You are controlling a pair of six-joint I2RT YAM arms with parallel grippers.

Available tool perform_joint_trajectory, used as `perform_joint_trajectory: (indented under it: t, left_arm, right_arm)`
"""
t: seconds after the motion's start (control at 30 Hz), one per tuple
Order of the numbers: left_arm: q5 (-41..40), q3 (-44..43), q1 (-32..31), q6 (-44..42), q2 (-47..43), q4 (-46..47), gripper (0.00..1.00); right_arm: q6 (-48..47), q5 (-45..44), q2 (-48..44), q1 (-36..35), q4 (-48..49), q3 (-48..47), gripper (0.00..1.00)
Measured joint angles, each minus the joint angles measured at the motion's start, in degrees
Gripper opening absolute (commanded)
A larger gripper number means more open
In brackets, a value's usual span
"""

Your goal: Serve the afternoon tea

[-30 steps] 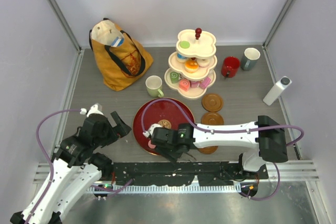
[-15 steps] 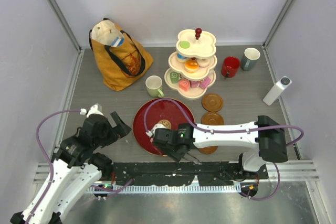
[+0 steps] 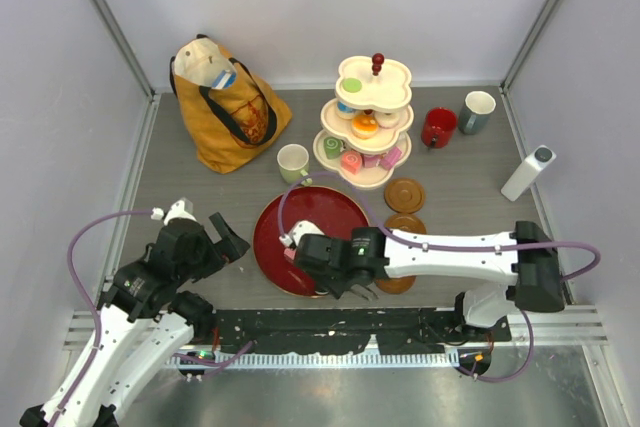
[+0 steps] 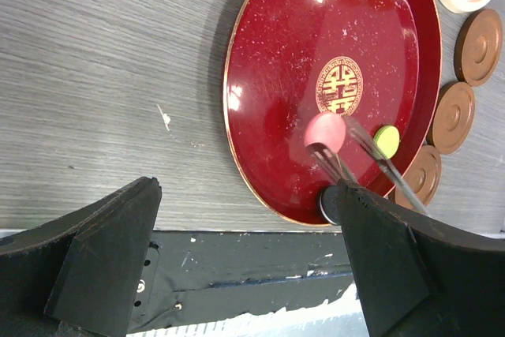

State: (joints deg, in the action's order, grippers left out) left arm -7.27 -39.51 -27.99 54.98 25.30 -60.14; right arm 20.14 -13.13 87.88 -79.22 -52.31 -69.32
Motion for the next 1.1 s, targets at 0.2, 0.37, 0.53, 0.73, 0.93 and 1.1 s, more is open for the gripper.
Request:
perform_joint_trajectory:
  t: [0.2,0.37,0.53,0.73,0.93,1.1]
  left_arm:
    - [0.00,0.00,0.00,0.11,0.00,0.00,1.00]
    - [0.00,0.00,0.00,0.13,-0.07,0.00,1.00]
    - [-0.11,0.00,0.00,0.13,-0.42,0.02,1.00]
    - [-0.22,0.00,0.00,0.13,-0.42,0.02,1.00]
    - [-0.24,0.00,0.00,0.17,-0.42,0.04,1.00]
    - [-0.24,0.00,0.00,0.20,-0.44,0.09,1.00]
  right_arm:
    - [-0.02,-2.14,-5.44,2.10,-0.02,-1.27,0.38]
    - [-0.44,-3.78,-7.82,7.54,-0.50,-3.96,0.37]
    - [-2.49,-4.74,-11.23,17.62,-0.90,-11.26,0.37]
    - [-5.27,-4.96,-15.34,32.28,1.62,-19.67,0.38]
    - [-7.17,-1.29,-15.37,44.98,1.44,-22.27,0.37]
    - [-8.15,2.86,-13.57,48.83,1.22,-22.51,0.38]
